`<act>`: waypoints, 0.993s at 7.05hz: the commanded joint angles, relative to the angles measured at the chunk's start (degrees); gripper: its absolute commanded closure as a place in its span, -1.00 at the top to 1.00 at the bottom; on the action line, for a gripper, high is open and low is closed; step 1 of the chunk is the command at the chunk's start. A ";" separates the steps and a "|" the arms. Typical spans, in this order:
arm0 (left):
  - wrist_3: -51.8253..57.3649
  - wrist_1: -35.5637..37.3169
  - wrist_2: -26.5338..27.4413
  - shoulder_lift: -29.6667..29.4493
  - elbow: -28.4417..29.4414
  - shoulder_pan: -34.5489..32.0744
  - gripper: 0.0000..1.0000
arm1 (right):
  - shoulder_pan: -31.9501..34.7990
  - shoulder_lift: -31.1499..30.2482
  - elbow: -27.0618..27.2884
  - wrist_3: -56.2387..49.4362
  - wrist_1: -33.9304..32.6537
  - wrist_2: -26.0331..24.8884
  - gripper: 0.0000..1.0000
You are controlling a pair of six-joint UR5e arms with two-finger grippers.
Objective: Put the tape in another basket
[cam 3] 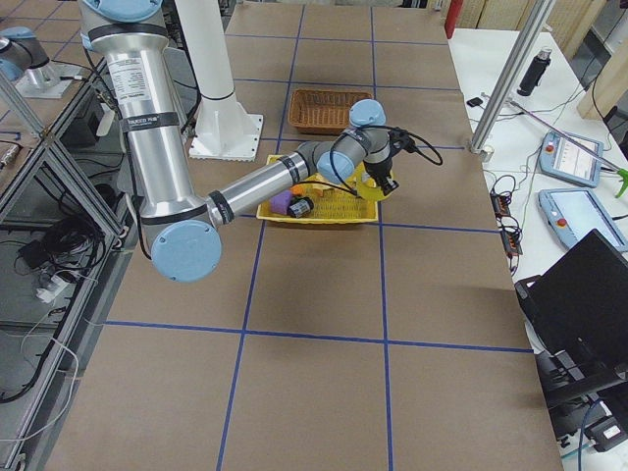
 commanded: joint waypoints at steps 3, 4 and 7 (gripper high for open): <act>-10.93 -6.98 -6.41 -7.12 0.36 3.82 0.99 | -1.36 6.46 -0.06 14.56 0.50 0.07 -1.00; -17.78 -12.87 -6.50 -7.56 0.36 6.37 0.99 | -2.94 7.51 -0.05 19.03 2.76 -0.19 -1.00; -29.25 -16.97 -9.13 -15.71 1.67 15.25 0.99 | -9.43 9.79 -0.58 24.06 10.85 -5.34 -1.00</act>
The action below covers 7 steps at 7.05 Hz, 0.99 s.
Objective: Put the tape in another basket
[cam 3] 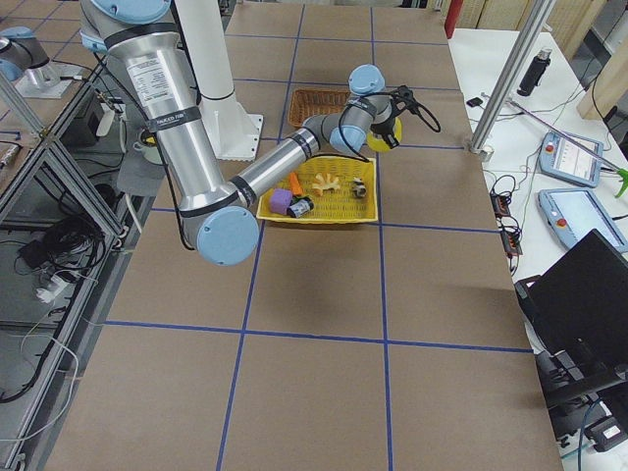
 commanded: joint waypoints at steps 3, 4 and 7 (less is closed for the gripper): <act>-18.99 -9.89 -0.23 -11.97 4.02 9.99 0.99 | -14.17 8.52 0.19 12.22 3.12 -18.54 -1.00; -24.97 -18.13 0.29 -12.41 6.65 11.93 0.99 | -17.25 10.19 0.28 14.42 3.21 -23.55 -1.00; -34.42 -26.63 10.18 -14.88 9.40 20.35 0.99 | -22.71 13.02 0.10 17.43 5.83 -31.58 -1.00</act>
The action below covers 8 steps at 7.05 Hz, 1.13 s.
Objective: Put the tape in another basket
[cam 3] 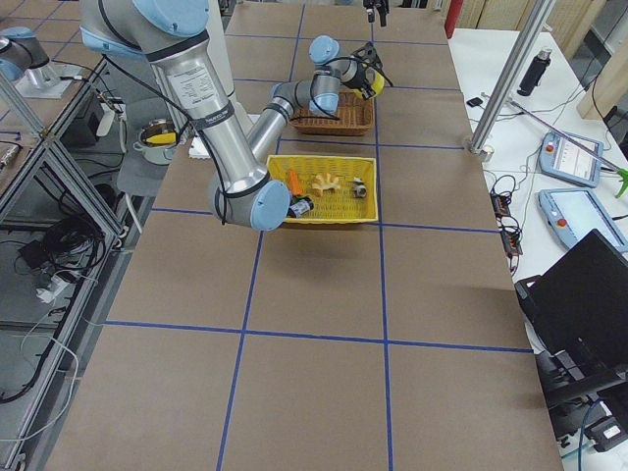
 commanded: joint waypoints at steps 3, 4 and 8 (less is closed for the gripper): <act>-9.27 -7.79 6.36 -0.76 0.47 8.10 0.99 | -3.38 1.94 -0.07 0.94 1.63 -3.55 -1.00; -10.52 -9.22 6.37 -0.85 0.38 8.72 0.99 | -4.17 2.13 -0.07 0.94 1.63 -4.16 -1.00; -10.53 -9.32 6.37 -0.77 0.56 9.61 0.99 | -5.58 2.22 0.54 0.94 1.63 -5.84 -1.00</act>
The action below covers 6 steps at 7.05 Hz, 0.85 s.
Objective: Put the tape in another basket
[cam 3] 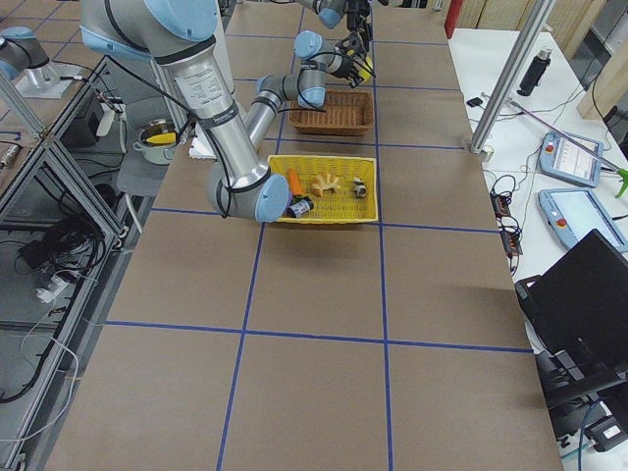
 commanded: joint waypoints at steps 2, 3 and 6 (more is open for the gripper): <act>-0.03 -0.05 0.00 0.01 0.04 1.16 0.96 | -0.28 0.37 0.28 0.00 0.98 -0.10 -1.00; -0.03 -0.22 0.09 0.01 -0.23 1.43 0.79 | -0.28 0.38 0.19 -0.09 1.08 -0.19 -1.00; -2.14 -0.48 0.09 0.27 -0.14 1.35 -1.00 | -0.72 -1.37 1.24 0.35 3.89 0.51 0.99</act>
